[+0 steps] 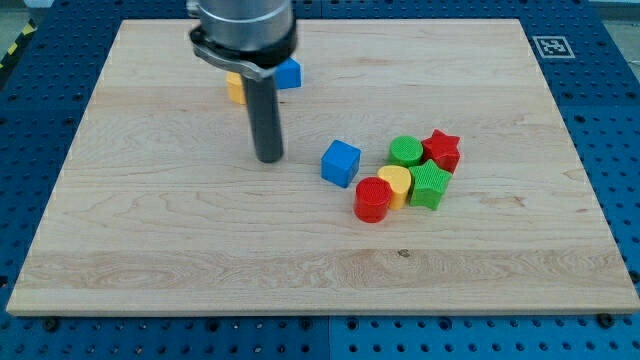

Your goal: Push the blue triangle diagonal to green circle

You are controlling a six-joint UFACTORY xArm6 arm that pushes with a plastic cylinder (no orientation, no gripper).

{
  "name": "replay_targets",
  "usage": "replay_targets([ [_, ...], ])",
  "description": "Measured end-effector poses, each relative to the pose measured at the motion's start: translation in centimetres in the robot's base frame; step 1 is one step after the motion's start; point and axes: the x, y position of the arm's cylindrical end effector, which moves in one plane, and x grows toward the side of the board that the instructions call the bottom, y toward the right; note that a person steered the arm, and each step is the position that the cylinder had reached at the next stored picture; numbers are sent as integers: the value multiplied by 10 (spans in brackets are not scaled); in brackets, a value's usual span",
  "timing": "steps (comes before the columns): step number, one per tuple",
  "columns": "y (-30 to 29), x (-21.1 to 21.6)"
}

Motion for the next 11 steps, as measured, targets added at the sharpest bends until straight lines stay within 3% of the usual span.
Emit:
replay_targets([
  [2,59,-7],
  [3,12,-21],
  [4,-92,-36],
  [5,-155,-79],
  [6,-148,-133],
  [7,-88,-147],
  [9,75,-119],
  [10,41,-131],
  [11,-25,-169],
])
